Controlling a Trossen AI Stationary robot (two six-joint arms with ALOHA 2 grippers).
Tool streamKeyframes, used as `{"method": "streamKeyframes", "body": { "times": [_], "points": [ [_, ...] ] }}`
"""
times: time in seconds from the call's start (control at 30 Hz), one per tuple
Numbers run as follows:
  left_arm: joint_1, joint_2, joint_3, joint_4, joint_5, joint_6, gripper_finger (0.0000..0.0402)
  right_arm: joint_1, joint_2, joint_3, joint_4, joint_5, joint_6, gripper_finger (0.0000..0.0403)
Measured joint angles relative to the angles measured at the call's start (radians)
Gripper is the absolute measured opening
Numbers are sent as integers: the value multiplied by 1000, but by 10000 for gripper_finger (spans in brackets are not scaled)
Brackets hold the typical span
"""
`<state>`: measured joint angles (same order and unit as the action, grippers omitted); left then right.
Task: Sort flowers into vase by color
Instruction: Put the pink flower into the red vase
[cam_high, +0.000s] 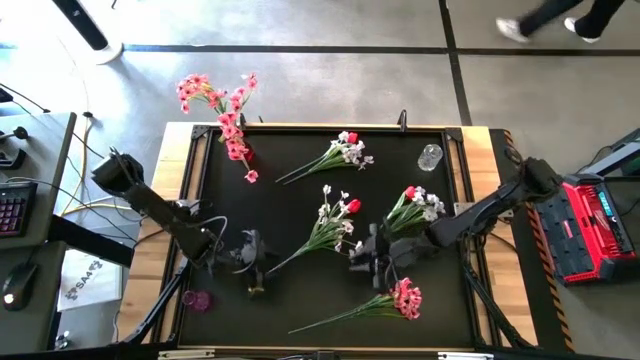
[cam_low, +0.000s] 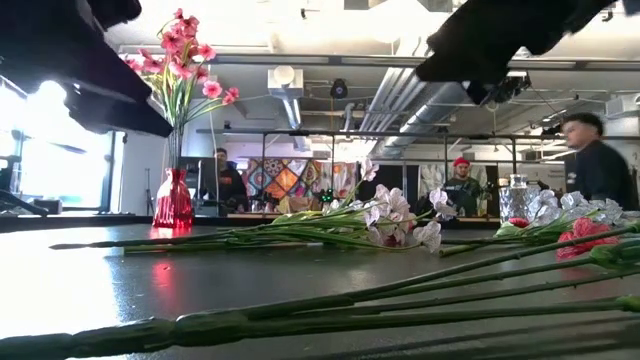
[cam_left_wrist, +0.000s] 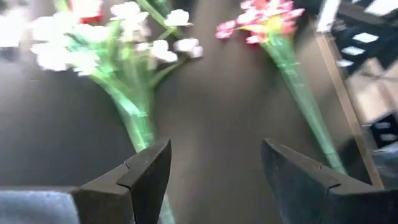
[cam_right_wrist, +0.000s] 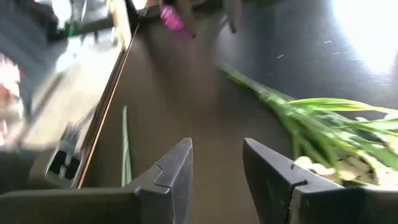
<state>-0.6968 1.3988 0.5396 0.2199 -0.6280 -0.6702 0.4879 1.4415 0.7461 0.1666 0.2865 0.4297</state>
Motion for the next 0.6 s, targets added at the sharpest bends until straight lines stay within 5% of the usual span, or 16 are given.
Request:
{"method": "streamKeyframes", "body": {
  "times": [0.23, 0.6],
  "points": [
    [-11, 169, 5, 327, 111, 133, 236, 104, 186, 174, -169, -53, -113, 130],
    [22, 372, 176, 347, 214, 218, 236, 194, 426, 459, -577, -85, -94, 130]
  ]
}}
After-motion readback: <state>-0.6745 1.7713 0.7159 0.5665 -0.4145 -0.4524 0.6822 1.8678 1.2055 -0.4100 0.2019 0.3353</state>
